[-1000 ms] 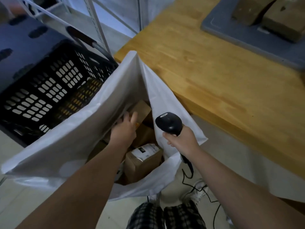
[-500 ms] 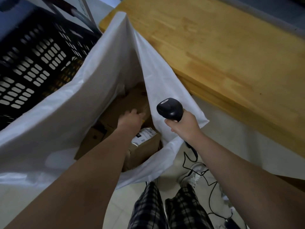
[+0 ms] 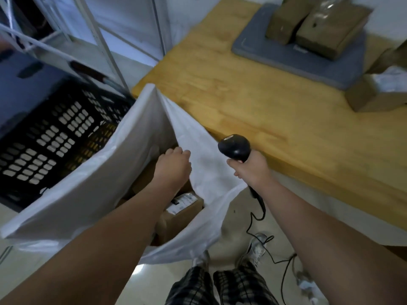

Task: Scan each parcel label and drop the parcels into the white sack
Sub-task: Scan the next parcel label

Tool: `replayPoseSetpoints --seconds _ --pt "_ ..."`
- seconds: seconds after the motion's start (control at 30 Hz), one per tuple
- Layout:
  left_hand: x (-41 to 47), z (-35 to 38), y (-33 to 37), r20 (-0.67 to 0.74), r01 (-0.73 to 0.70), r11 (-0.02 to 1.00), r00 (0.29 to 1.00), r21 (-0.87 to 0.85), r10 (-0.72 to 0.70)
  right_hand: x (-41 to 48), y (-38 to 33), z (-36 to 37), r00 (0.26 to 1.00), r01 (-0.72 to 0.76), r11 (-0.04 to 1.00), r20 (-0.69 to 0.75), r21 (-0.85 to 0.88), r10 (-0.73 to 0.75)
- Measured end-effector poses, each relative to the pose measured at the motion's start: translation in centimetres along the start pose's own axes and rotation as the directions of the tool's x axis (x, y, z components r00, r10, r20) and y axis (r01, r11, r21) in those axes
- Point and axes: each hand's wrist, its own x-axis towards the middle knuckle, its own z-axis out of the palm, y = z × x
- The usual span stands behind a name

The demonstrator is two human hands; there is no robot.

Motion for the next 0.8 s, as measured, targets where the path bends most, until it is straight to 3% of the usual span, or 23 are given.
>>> replayPoseSetpoints --seconds 0.23,0.5,0.8 --pt "3.8 -6.1 8.2 -0.107 -0.202 0.979 0.973 0.014 0.202 -0.6 -0.4 -9.0 0.989 0.019 0.997 -0.151 0.074 -0.008" --pt "8.6 -9.3 19.4 -0.124 -0.362 0.932 0.923 0.033 0.363 0.8 1.6 -20.9 0.954 -0.02 0.993 -0.295 0.12 0.055" --pt "15.2 -10.7 35.2 -0.13 -0.413 0.911 0.903 -0.005 0.409 3.6 6.4 -37.2 0.892 -0.052 0.977 -0.43 0.208 0.139"
